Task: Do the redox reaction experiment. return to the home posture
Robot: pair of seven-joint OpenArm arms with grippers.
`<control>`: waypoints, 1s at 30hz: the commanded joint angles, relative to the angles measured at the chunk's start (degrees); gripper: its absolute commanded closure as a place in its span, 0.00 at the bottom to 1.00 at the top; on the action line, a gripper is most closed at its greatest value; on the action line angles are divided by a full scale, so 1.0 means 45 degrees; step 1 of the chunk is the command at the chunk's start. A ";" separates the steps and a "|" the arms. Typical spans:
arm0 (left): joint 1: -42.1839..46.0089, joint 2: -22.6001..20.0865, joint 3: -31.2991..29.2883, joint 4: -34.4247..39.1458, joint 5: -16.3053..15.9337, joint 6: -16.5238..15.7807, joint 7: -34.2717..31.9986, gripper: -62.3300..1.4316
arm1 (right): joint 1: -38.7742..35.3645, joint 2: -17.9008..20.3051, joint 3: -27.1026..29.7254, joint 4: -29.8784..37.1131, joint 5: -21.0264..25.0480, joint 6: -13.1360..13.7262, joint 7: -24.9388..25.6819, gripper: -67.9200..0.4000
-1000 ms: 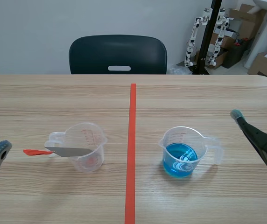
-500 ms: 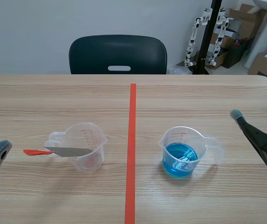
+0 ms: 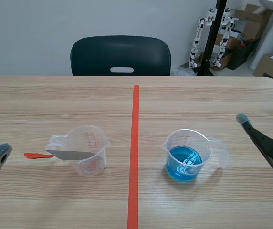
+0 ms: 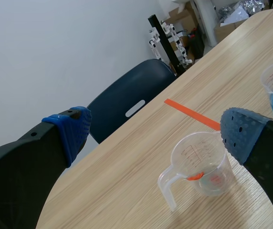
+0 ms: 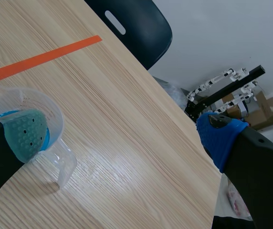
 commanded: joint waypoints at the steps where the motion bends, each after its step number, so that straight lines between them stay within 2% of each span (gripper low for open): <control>1: 0.0029 0.0029 -0.0019 0.0165 -0.0155 0.0083 -0.0175 0.09 | 0.0078 0.0136 0.0034 0.0204 0.0112 -0.0087 -0.0010 0.00; 16: 0.0029 0.0029 -0.0019 0.0165 -0.0155 0.0083 -0.0175 0.09 | 0.0078 0.0136 0.0034 0.0204 0.0117 -0.0078 -0.0141 0.00; 20: 0.0029 0.0029 -0.0019 0.0165 -0.0155 0.0083 -0.0175 0.09 | 0.0083 0.0136 0.0034 0.0204 0.0117 0.0505 -0.0039 0.00; 30: 0.0029 0.0029 -0.0019 0.0165 -0.0155 0.0083 -0.0175 0.09 | 0.0083 0.0136 0.0034 0.0204 0.0117 0.0495 -0.0141 0.00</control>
